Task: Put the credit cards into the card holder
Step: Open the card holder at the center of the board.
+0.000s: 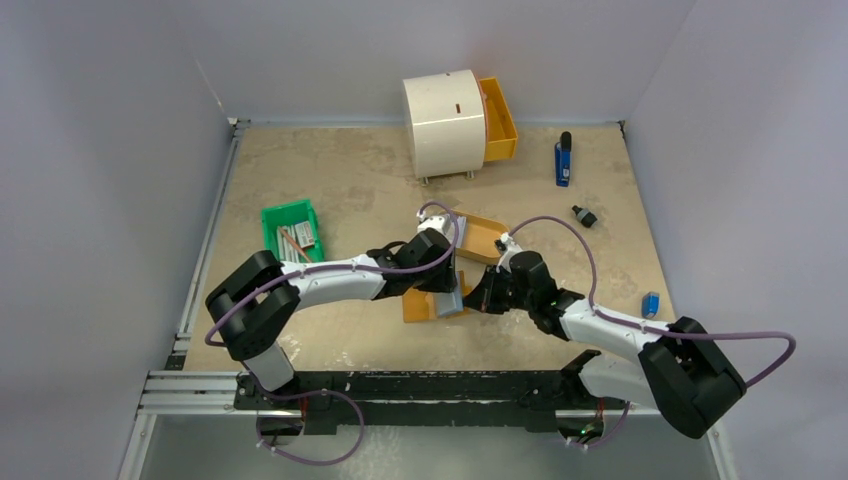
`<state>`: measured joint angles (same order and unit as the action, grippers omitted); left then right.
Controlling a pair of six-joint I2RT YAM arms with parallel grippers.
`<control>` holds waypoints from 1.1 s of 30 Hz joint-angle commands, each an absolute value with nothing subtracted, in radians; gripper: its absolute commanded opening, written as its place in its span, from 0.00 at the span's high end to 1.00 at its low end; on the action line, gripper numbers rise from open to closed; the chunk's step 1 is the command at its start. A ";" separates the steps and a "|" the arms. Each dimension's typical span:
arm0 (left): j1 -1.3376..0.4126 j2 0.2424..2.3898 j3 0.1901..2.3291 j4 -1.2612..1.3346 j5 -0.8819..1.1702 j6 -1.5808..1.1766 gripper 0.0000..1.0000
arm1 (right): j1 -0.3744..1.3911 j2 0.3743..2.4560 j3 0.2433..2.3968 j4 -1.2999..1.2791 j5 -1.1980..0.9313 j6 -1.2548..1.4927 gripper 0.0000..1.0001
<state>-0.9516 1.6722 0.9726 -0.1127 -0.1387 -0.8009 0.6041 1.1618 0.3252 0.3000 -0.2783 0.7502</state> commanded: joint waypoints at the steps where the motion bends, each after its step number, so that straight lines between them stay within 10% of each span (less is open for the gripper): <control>1: -0.957 1.677 0.956 -0.082 -0.156 -0.804 0.57 | 0.611 1.137 0.357 0.311 -0.262 0.738 1.00; 6: -0.957 1.679 0.944 -0.082 -0.161 -0.803 0.61 | 0.611 1.132 0.356 0.316 -0.268 0.738 1.00; 14: -0.956 1.606 0.925 -0.079 -0.181 -0.836 0.38 | 0.629 1.104 0.369 0.310 -0.265 0.726 1.00; 33: -0.956 1.641 0.929 -0.083 -0.166 -0.831 0.38 | 0.648 1.109 0.380 0.312 -0.258 0.723 1.00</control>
<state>-0.9516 1.6344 0.9298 -0.1062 -0.1635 -0.8276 0.6415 1.1244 0.3309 0.2810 -0.2703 0.7399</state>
